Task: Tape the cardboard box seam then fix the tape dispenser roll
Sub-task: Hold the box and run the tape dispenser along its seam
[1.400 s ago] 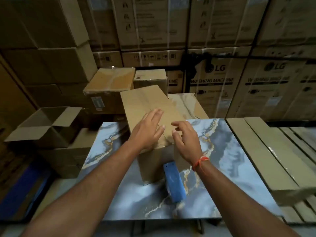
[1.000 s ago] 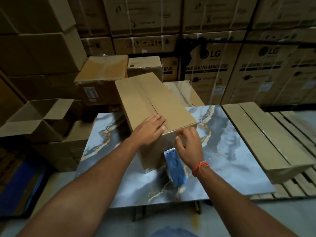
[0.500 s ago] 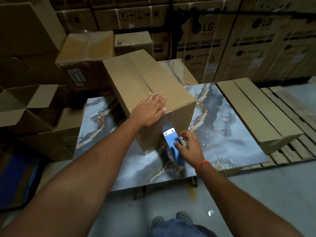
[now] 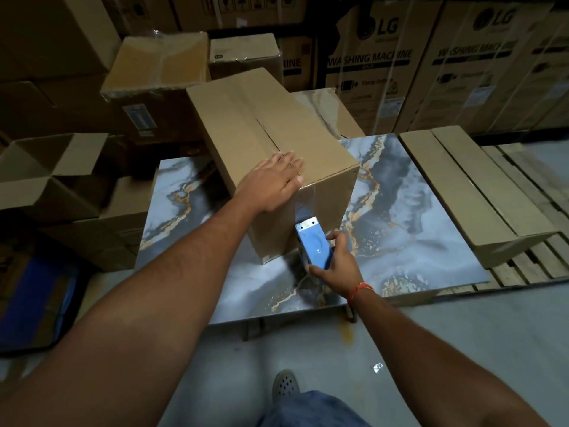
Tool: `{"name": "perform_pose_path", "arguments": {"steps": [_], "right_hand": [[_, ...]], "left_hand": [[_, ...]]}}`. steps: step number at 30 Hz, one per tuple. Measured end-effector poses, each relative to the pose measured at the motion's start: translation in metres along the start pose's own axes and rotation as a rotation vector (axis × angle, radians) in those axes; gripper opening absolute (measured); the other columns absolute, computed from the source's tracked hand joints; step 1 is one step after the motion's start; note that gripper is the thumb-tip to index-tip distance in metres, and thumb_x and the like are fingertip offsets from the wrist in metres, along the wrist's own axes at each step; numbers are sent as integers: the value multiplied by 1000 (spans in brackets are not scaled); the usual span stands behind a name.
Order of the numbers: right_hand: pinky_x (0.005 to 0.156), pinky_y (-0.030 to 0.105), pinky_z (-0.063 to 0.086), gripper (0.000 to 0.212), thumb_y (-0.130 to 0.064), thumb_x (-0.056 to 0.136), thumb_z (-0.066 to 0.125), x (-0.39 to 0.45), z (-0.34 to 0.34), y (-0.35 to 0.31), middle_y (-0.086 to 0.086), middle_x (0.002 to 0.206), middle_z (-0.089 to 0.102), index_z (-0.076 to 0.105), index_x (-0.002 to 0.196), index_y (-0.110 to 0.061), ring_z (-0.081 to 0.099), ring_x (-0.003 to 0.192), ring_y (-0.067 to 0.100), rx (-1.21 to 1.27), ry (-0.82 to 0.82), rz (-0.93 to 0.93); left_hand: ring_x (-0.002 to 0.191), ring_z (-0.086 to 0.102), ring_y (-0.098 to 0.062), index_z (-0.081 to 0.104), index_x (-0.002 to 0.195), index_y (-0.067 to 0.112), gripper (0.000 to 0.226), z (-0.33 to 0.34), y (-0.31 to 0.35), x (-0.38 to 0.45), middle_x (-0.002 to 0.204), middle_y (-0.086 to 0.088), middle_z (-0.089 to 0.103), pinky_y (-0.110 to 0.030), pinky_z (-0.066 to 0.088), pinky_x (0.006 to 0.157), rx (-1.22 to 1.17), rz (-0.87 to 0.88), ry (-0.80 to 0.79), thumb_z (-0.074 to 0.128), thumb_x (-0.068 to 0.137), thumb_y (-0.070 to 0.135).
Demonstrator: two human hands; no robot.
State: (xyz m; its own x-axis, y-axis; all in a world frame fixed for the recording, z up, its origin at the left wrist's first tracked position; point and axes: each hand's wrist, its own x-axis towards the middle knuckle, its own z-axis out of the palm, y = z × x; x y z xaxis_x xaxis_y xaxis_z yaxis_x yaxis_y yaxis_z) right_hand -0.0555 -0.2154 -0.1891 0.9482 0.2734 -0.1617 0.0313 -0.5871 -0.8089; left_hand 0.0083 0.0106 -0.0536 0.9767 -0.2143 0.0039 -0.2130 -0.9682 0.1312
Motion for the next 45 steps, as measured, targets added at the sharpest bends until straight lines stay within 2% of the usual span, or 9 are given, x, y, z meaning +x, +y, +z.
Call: {"name": "perform_pose_path", "arguments": {"steps": [4, 8, 12, 16, 23, 26, 30, 39, 45], "right_hand": [[72, 38, 59, 77, -36, 72, 84, -15, 0, 4, 3, 107, 64, 29, 125, -33, 69, 89, 29, 23, 31, -87], [68, 44, 60, 69, -36, 73, 81, -39, -4, 9, 2, 109, 63, 34, 123, -36, 68, 85, 28, 102, 47, -145], [72, 30, 59, 64, -40, 71, 82, -59, -13, 13, -10, 117, 63, 45, 124, -38, 67, 99, 13, 211, 86, -193], [88, 18, 54, 48, -31, 77, 83, -73, -16, 18, -21, 123, 63, 61, 120, -29, 63, 116, 6, 335, 105, -267], [93, 20, 55, 25, -20, 90, 75, -75, -24, 16, -16, 123, 69, 72, 114, -27, 65, 115, 3, 390, 70, -216], [96, 25, 56, 19, -20, 94, 69, -69, -22, 9, -13, 121, 70, 73, 112, -26, 64, 113, 0, 395, 97, -156], [99, 33, 55, 18, -20, 93, 68, -55, -16, -6, -12, 117, 70, 74, 109, -24, 65, 112, 8, 356, 128, -79], [86, 28, 53, 11, -20, 86, 67, -12, -5, -48, -5, 108, 73, 73, 93, -25, 67, 99, 19, 265, 143, 111], [92, 45, 60, 11, -15, 83, 67, 5, -10, -70, 1, 97, 73, 76, 83, -21, 69, 98, 28, 296, 115, 226]], "left_hand": [[160, 14, -27, 23, 164, 24, 58, -2, 2, -1, 173, -5, 16, -43, 16, 127, -12, -13, -8, 24, 110, 45], [161, 14, -26, 22, 164, 23, 57, -5, 5, -4, 173, -6, 16, -42, 15, 127, -18, -29, -14, 24, 111, 43], [161, 13, -25, 21, 165, 24, 56, -8, 8, -5, 173, -5, 15, -41, 15, 127, -42, -41, -31, 23, 111, 42], [161, 9, -23, 18, 165, 25, 56, -9, 9, -6, 174, -3, 11, -42, 12, 129, -55, -54, -66, 21, 112, 43], [162, 3, -21, 12, 166, 28, 60, -9, 9, -3, 174, 1, 4, -43, 8, 129, -61, -71, -112, 20, 110, 49], [162, 3, -23, 8, 166, 28, 77, -7, 6, 0, 175, -2, 2, -45, 8, 128, 9, -60, -131, 32, 103, 65], [161, 6, -27, 6, 166, 25, 99, -3, 3, 3, 175, -5, 2, -45, 11, 128, 71, -30, -117, 46, 91, 76], [161, 9, -28, 7, 166, 23, 108, 1, 2, 6, 175, -6, 5, -46, 14, 128, 95, -21, -95, 61, 86, 71], [161, 8, -27, 7, 166, 24, 107, 0, 4, 4, 175, -5, 5, -46, 13, 128, 87, -27, -97, 62, 86, 70]]}}
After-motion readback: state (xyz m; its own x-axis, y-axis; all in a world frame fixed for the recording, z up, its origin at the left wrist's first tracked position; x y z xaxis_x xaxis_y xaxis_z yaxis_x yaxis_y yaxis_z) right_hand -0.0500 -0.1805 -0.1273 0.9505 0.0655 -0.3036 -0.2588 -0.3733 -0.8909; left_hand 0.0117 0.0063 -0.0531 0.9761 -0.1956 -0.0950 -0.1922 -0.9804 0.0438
